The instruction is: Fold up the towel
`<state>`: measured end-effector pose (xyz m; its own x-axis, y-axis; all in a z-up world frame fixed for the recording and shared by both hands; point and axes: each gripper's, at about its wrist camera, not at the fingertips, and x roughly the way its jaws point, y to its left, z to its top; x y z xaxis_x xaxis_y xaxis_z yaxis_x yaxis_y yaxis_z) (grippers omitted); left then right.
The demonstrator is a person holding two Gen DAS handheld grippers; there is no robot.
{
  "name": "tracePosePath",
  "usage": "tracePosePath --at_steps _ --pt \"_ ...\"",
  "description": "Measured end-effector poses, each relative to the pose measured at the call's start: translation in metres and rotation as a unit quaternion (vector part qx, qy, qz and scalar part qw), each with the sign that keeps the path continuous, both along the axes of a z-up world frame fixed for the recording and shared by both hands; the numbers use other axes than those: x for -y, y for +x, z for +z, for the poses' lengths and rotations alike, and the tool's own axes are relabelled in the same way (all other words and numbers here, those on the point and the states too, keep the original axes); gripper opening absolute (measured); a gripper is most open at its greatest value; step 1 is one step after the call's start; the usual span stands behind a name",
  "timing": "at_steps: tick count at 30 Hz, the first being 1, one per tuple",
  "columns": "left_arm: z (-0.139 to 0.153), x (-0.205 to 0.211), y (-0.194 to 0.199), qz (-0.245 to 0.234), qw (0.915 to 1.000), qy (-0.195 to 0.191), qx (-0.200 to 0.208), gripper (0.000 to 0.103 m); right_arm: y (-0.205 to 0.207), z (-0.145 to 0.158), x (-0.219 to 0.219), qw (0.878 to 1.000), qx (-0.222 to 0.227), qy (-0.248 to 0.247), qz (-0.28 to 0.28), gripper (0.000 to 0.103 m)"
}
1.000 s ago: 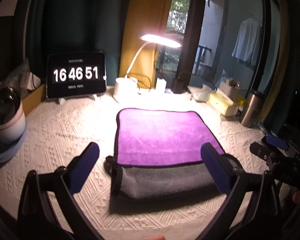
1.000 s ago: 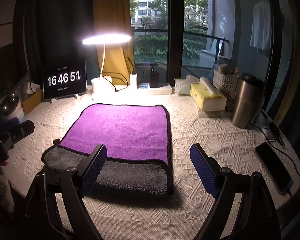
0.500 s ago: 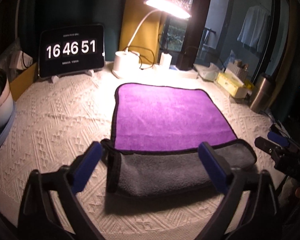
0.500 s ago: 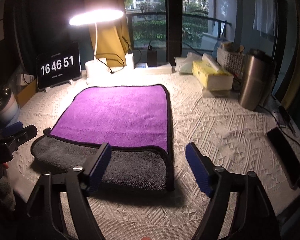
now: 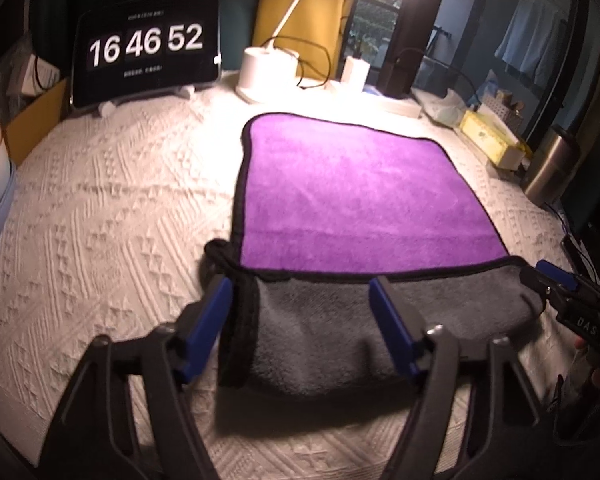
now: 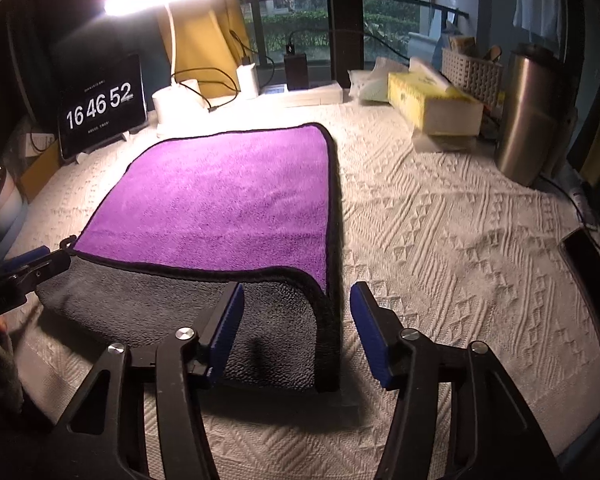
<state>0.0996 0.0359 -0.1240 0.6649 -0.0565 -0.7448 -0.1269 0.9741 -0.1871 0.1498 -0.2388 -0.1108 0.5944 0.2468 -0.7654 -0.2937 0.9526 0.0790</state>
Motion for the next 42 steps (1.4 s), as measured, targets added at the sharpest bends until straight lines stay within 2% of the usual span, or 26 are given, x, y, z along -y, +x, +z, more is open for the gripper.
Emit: tracePosePath --at_steps 5,10,11,17,20,31,42 --pt "-0.006 -0.002 0.001 0.002 0.9999 -0.004 -0.012 0.053 0.002 -0.005 -0.002 1.0 -0.007 0.0 0.007 0.051" --pt "-0.01 -0.001 0.0 0.001 0.9997 0.004 -0.026 0.049 0.003 -0.011 -0.005 1.0 -0.017 -0.003 0.012 0.043" --pt "-0.011 -0.001 0.0 0.002 0.9996 0.005 -0.027 0.048 0.003 -0.012 -0.005 1.0 -0.017 -0.004 0.013 0.04" --pt "-0.013 -0.003 -0.003 0.004 0.9995 0.013 -0.03 0.023 0.001 -0.013 -0.005 1.0 -0.013 -0.016 0.014 0.016" --pt "-0.01 -0.002 -0.007 0.002 0.9997 0.011 -0.02 0.014 -0.002 -0.011 -0.004 1.0 -0.007 -0.017 0.012 0.006" --pt "0.01 0.0 -0.021 0.005 0.9996 0.013 0.023 0.011 -0.018 0.009 -0.005 0.999 0.039 -0.03 0.012 0.005" --pt "0.034 0.0 -0.031 0.011 0.9965 0.033 0.076 0.011 -0.024 0.032 -0.008 0.995 0.086 -0.042 0.006 0.005"
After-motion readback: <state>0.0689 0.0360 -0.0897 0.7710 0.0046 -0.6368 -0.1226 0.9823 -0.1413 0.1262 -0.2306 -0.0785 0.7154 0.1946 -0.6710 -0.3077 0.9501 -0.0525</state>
